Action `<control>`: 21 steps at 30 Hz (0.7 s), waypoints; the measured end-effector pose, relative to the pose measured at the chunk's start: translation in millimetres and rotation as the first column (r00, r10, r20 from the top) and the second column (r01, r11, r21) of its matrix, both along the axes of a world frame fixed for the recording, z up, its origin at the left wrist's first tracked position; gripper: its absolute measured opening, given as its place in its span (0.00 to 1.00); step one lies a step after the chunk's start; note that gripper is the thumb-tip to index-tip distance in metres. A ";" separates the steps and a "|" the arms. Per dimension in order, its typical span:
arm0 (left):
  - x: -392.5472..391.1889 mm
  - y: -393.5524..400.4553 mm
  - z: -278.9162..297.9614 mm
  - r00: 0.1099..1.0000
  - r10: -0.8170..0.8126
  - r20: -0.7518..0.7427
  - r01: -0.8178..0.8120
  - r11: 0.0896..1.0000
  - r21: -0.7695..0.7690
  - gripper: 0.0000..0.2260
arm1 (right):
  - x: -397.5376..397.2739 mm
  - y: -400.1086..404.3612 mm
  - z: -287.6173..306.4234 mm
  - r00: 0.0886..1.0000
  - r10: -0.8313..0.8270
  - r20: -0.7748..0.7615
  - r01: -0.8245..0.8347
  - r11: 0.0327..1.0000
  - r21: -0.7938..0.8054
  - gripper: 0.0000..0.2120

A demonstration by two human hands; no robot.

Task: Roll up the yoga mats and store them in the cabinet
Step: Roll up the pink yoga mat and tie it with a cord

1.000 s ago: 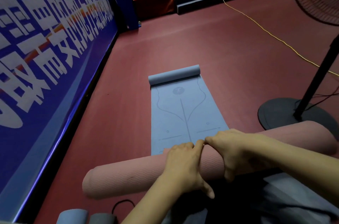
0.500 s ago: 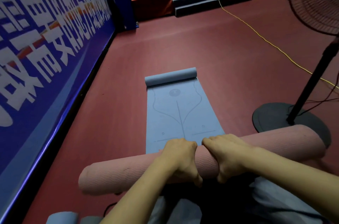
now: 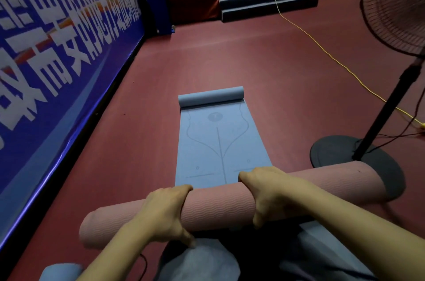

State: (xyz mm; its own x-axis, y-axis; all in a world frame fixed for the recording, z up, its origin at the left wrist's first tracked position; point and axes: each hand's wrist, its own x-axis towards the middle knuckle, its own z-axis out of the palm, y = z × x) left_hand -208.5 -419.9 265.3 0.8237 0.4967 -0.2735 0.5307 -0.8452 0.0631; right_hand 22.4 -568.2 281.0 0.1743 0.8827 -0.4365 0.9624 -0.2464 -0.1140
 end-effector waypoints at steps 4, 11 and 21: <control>7.3 1.1 0.5 0.999 -0.033 -0.017 0.033 0.999 0.043 0.39 | 3.4 -14.9 9.2 0.999 0.011 -0.045 -0.008 0.998 0.062 0.40; 11.4 -5.2 2.8 1.000 -0.009 -0.021 0.010 0.999 0.042 0.37 | 71.8 -78.8 38.1 0.979 -0.203 0.031 0.205 0.975 -0.083 0.51; -23.6 -40.9 34.9 0.984 -0.127 -0.126 0.141 0.984 0.107 0.42 | 51.1 -150.0 41.9 0.980 -0.175 0.089 0.175 0.985 0.008 0.47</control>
